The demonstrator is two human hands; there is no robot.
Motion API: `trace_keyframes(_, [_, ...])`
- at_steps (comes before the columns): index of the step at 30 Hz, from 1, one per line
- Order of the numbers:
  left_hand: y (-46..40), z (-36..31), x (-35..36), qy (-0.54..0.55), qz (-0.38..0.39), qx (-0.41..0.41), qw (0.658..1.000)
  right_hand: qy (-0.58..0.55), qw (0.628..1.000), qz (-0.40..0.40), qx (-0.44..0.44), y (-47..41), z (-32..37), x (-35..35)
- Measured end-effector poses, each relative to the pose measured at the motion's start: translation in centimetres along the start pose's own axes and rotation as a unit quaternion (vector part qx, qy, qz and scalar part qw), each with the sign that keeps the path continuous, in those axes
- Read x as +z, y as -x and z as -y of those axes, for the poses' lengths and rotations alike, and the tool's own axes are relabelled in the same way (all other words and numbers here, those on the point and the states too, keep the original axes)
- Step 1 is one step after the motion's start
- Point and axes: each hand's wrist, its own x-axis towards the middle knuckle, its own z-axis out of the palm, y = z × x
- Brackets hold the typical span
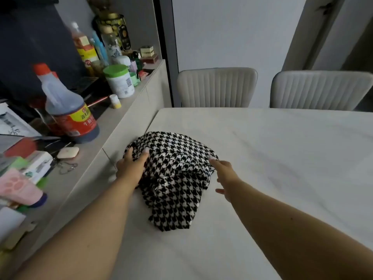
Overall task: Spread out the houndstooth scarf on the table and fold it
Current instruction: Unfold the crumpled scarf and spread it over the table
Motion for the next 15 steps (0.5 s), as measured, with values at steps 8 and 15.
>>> trace_keyframes(8, [-4.2, 1.4, 2.7, 0.141, 0.128, -0.047, 0.981, -0.117, 0.984, 0.115, 0.067, -3.1, -0.8, 4.9])
trace_keyframes(15, [-0.9, 1.5, 5.8, 0.233, 0.257, -0.118, 0.931, -0.181, 0.972, 0.141, 0.056, -1.5, 0.1, 5.7])
